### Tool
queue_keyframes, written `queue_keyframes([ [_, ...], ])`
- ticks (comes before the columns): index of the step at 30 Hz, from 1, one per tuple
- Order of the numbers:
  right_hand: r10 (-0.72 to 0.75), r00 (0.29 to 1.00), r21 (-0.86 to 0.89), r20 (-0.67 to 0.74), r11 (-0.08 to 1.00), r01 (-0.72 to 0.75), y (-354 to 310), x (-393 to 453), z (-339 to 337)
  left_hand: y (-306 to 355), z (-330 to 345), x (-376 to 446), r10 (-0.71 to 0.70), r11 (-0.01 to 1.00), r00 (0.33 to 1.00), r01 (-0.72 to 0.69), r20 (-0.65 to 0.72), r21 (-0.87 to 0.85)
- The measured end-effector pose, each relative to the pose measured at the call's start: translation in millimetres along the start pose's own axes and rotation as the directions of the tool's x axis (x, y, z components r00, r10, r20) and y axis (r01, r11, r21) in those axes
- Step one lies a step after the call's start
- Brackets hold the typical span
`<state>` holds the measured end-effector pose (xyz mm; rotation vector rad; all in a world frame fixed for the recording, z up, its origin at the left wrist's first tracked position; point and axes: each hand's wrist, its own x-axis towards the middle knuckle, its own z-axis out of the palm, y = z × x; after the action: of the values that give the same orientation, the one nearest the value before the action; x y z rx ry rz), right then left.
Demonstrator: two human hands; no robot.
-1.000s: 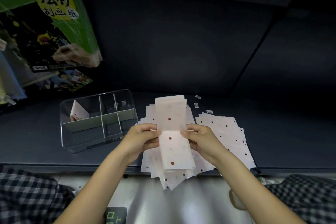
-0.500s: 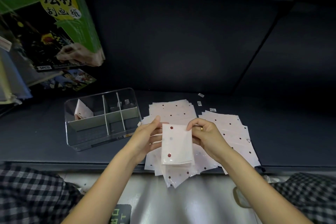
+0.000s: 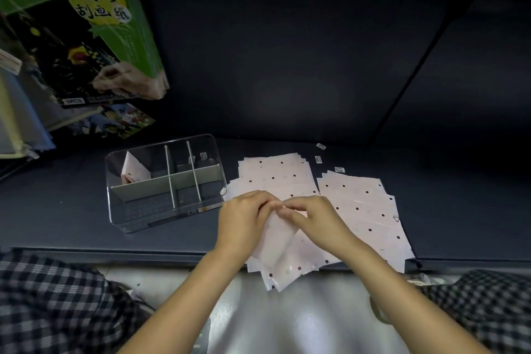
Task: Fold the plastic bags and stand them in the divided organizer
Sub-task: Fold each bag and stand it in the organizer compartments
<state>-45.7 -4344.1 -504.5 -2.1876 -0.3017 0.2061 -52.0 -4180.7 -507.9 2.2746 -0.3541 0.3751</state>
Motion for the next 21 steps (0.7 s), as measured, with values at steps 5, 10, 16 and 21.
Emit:
queue_keyframes([
  [5,0.026,1.0,0.045,0.016,0.999,-0.026,1.7,2.0,-18.3,-6.8,-11.3,9.9,-0.139,0.968,0.988,0.12,-0.073,-0.221],
  [10,0.11,0.994,0.306,0.014,0.946,-0.109,-1.7,9.8,-26.2,-26.4,-27.5,19.9,-0.326,0.768,0.848,0.495,0.417,-0.407],
  [16,0.166,0.981,0.332,0.098,0.924,-0.19,-6.4,28.1,-19.7,-57.4,-51.2,26.4,-0.366,0.741,0.803,0.557,0.47,-0.376],
  [21,0.125,0.977,0.175,0.173,0.972,-0.156,-22.1,60.4,9.5,-81.5,-71.2,50.1,-0.294,0.836,0.814,0.473,0.502,-0.277],
])
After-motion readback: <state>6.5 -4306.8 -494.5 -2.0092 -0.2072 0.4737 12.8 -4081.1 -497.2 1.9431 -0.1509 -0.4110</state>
